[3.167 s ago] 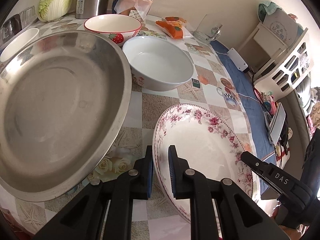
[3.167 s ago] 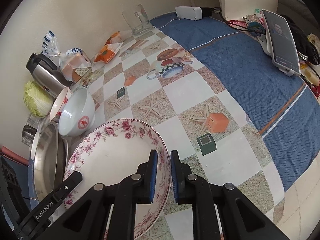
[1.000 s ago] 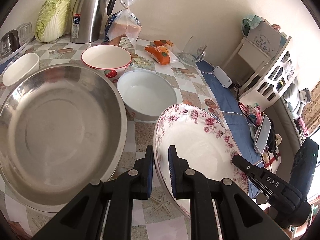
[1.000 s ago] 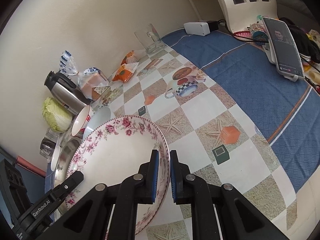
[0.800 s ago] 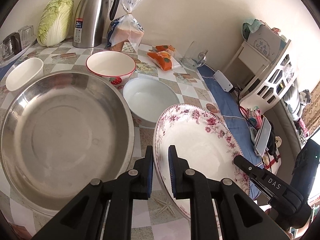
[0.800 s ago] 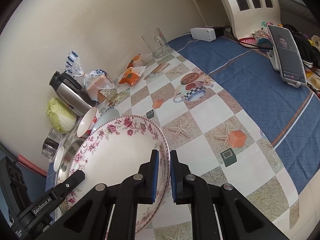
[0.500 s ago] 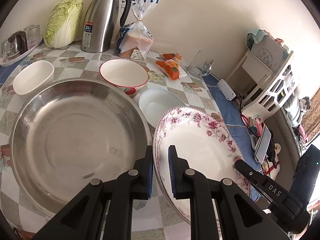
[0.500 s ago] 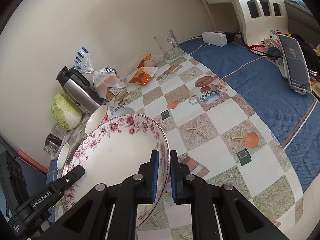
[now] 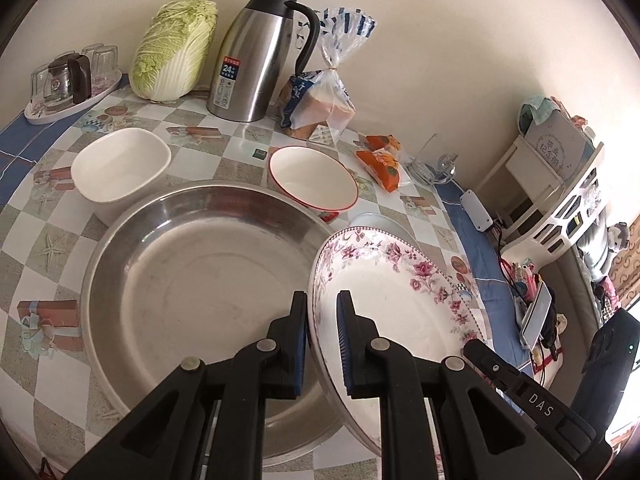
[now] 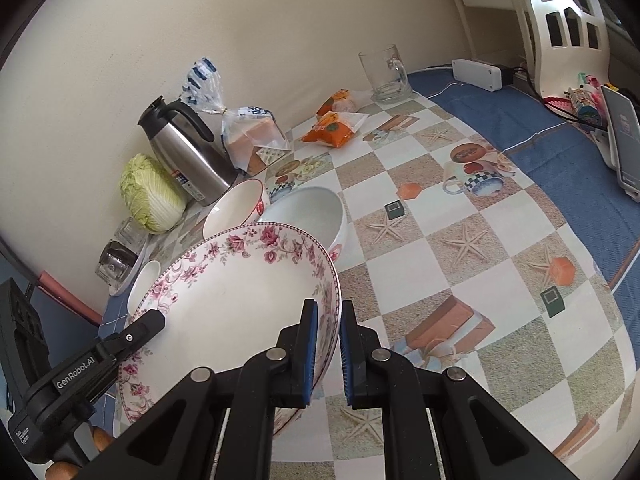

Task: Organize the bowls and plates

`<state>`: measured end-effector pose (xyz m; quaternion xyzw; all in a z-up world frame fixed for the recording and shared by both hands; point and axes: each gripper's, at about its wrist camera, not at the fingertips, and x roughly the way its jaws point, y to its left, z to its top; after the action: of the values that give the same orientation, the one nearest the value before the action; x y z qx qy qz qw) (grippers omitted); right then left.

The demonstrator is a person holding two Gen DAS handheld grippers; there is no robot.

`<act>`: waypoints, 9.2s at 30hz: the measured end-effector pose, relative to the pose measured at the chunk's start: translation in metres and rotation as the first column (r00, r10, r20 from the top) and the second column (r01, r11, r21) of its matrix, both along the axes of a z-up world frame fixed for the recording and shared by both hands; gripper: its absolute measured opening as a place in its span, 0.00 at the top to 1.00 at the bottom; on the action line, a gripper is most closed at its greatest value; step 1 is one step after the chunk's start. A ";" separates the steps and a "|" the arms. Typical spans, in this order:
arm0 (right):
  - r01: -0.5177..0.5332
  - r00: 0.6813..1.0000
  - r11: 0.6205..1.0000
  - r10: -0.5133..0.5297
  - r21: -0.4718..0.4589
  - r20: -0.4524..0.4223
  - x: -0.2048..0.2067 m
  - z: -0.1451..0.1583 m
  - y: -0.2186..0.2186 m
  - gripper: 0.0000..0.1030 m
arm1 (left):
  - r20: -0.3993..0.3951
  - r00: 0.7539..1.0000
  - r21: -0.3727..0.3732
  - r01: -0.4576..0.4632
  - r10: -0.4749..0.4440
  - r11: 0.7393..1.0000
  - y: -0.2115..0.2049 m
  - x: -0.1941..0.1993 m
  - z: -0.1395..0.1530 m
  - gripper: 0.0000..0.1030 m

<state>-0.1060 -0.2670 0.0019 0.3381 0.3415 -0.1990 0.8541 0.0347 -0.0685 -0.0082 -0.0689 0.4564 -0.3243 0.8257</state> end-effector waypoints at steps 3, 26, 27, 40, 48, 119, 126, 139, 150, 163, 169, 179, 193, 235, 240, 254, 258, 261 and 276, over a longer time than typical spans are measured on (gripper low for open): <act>-0.020 1.000 1.000 0.020 -0.002 -0.002 0.009 0.000 0.011 0.89 | 0.000 1.000 -0.002 -0.024 0.024 1.000 0.012 0.007 0.000 0.86; -0.145 0.987 0.989 0.143 -0.032 -0.077 0.074 -0.011 0.067 0.89 | -0.080 0.979 -0.012 -0.189 0.188 0.982 0.074 0.049 -0.020 0.86; -0.147 0.986 0.989 0.145 -0.029 -0.080 0.076 -0.012 0.067 0.89 | -0.085 0.978 -0.011 -0.193 0.192 0.981 0.074 0.050 -0.021 0.86; -0.177 0.978 0.983 0.171 -0.042 -0.120 0.099 -0.022 0.066 0.89 | -0.097 0.971 0.034 -0.218 0.220 0.975 0.071 0.060 -0.036 0.86; -0.184 0.977 0.982 0.176 -0.052 -0.123 0.110 -0.022 0.061 0.89 | -0.095 0.969 0.044 -0.225 0.229 0.973 0.067 0.068 -0.041 0.86; -0.228 0.968 0.949 0.195 -0.218 -0.160 0.112 -0.003 0.073 0.88 | -0.020 0.976 0.151 -0.209 0.215 0.966 0.051 0.064 -0.013 0.53; -0.218 0.969 0.950 0.184 -0.223 -0.164 0.109 -0.004 0.070 0.70 | 0.021 0.978 0.212 -0.207 0.208 0.955 0.046 0.060 -0.008 0.25; -0.231 0.964 0.947 0.192 -0.222 -0.181 0.108 -0.011 0.067 0.24 | 0.064 0.959 0.347 -0.280 0.276 0.895 0.051 0.064 -0.020 0.14; -0.192 0.968 0.959 0.149 -0.210 -0.203 0.105 -0.017 0.057 0.12 | 0.070 0.947 0.436 -0.312 0.314 0.844 0.057 0.067 -0.032 0.07; -0.138 0.980 0.966 0.100 -0.220 -0.175 0.097 -0.018 0.045 0.00 | 0.091 0.949 0.425 -0.312 0.303 0.850 0.052 0.067 -0.030 0.07; -0.090 0.984 0.968 0.051 -0.233 -0.169 0.096 -0.017 0.037 0.00 | 0.111 0.945 0.398 -0.325 0.306 0.858 0.052 0.072 -0.027 0.07; -0.059 0.984 0.972 0.018 -0.229 -0.175 0.095 -0.016 0.030 0.00 | 0.236 0.920 0.353 -0.381 0.313 0.854 0.049 0.071 -0.019 0.07; -0.108 0.970 0.963 0.048 -0.245 -0.236 0.112 -0.005 0.017 0.00 | 0.220 0.961 0.313 -0.232 0.167 0.921 0.031 0.097 0.006 0.07; -0.345 0.867 0.938 0.307 -0.030 -0.393 0.268 -0.010 -0.045 0.58 | -0.201 0.978 0.334 0.128 -0.062 0.934 -0.104 0.210 -0.032 0.34; -0.353 0.856 0.935 0.316 -0.016 -0.409 0.275 -0.024 -0.049 0.79 | -0.251 0.966 0.317 0.148 -0.067 0.937 -0.111 0.215 -0.049 0.44; -0.409 0.811 0.912 0.372 0.016 -0.452 0.298 -0.054 -0.042 0.89 | -0.338 0.939 0.330 0.180 -0.062 0.927 -0.126 0.221 -0.084 0.77; -0.413 0.808 0.910 0.379 0.025 -0.452 0.300 -0.063 -0.041 0.89 | -0.374 0.925 0.307 0.184 -0.059 0.934 -0.125 0.221 -0.093 0.77; -0.418 0.803 0.908 0.385 0.031 -0.455 0.303 -0.067 -0.040 0.89 | -0.377 0.924 0.302 0.189 -0.064 0.934 -0.125 0.221 -0.096 0.77; -0.396 0.826 0.917 0.373 0.035 -0.422 0.299 -0.062 -0.042 0.89 | -0.339 0.935 0.298 0.212 -0.105 0.931 -0.144 0.214 -0.090 0.89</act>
<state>0.1931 -0.3092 -0.0605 0.1884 0.5727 -0.1000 0.7915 0.2492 -0.2126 -0.0985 0.0564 0.6348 -0.2945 0.7121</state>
